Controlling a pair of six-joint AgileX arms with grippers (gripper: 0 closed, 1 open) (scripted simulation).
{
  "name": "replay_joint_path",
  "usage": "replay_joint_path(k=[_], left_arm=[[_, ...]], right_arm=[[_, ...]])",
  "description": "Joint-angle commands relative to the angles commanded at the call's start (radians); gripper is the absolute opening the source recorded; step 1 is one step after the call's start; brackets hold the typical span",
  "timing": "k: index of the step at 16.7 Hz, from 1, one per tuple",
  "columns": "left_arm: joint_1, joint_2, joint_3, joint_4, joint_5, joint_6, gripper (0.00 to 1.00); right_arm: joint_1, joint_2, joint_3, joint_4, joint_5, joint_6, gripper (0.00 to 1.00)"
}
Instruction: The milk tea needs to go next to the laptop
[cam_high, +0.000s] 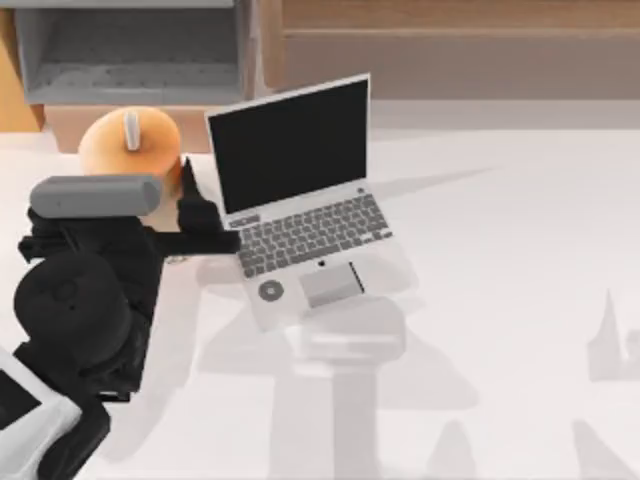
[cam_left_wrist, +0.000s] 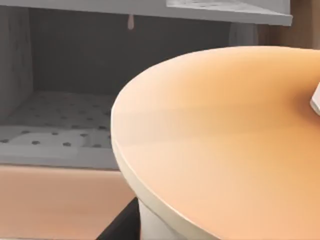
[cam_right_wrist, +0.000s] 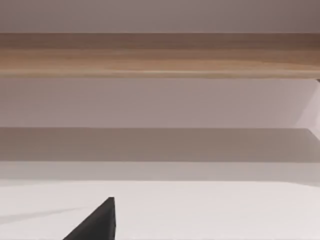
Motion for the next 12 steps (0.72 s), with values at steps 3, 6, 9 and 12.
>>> replay_joint_path(k=[3,6,9,12], left_arm=[[-0.053,0.004,0.097,-0.09,-0.039,-0.015,0.0],[-0.118,0.04,0.216,-0.221,-0.099,-0.03,0.0],[-0.191,0.103,0.352,-0.371,-0.175,-0.04,0.0],[-0.267,0.184,0.502,-0.52,-0.259,-0.048,0.0]], right_arm=[[0.0,0.0,0.0,0.0,0.0,0.0,1.0],[0.0,0.0,0.0,0.0,0.0,0.0,1.0],[0.0,0.0,0.0,0.0,0.0,0.0,1.0],[0.0,0.0,0.0,0.0,0.0,0.0,1.0]])
